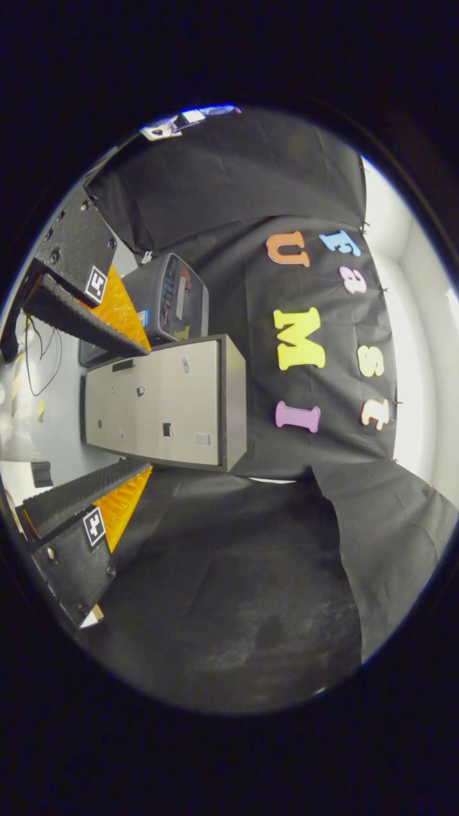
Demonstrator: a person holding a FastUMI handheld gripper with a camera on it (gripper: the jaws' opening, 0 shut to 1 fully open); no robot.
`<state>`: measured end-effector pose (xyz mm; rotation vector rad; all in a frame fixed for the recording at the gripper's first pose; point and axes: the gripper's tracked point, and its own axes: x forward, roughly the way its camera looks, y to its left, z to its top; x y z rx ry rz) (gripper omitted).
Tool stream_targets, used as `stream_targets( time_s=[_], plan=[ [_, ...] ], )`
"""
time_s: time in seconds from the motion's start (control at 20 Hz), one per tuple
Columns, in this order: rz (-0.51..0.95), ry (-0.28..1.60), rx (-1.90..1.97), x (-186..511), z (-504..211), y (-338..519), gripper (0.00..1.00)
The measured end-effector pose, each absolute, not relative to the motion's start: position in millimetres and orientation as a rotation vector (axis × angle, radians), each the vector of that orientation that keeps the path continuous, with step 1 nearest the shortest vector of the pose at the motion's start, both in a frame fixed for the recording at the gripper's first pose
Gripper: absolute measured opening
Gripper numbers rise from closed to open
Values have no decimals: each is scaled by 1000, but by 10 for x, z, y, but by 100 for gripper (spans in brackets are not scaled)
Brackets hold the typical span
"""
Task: Put the clothes into the washing machine and then close the washing machine lid.
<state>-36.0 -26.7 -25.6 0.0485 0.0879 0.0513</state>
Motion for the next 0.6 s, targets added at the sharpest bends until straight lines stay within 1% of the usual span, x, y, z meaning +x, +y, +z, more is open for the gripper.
stream_targets(
  time_s=[0.6],
  plan=[
    [65,84,45,-412,-175,-316,100]
  ],
)
